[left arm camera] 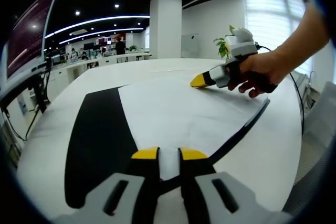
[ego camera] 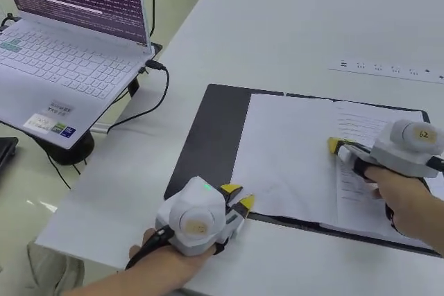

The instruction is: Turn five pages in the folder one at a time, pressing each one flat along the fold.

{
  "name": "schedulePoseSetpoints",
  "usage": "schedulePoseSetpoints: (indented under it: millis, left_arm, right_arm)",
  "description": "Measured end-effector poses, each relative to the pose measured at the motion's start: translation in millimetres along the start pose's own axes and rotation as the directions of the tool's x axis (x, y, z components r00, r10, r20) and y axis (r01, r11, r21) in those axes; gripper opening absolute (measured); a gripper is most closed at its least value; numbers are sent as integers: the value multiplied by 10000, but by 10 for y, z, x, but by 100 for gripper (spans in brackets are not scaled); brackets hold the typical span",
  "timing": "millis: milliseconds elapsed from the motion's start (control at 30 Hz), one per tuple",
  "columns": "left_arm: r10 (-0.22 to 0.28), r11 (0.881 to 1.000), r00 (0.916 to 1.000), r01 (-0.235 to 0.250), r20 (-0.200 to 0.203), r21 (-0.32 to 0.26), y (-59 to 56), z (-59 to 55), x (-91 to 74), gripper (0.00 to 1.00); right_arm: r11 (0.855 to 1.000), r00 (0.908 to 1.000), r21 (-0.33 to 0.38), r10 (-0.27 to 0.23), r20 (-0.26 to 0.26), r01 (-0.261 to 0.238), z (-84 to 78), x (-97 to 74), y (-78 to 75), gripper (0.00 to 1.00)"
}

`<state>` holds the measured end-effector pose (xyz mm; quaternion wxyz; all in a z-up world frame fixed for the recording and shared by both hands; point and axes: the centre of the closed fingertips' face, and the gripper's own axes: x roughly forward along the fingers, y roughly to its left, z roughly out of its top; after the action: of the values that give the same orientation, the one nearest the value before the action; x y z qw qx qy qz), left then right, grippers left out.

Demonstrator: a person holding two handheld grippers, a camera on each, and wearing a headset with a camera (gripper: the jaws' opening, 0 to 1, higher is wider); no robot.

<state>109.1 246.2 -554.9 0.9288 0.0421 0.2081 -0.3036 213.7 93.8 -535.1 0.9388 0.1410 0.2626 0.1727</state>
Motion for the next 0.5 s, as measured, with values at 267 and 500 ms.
schedulePoseSetpoints:
  millis: [267, 500]
  left_arm:
    - [-8, 10000, 10000, 8, 30, 34, -3, -4, 2, 12]
    - [-2, 10000, 10000, 2, 14, 27, -4, -7, 1, 12]
  right_arm:
    - [10000, 10000, -61, 24, -36, -24, -126, -168, 45, 0]
    - [9994, 9999, -305, 132, -99, -135, -248, -303, 124, 0]
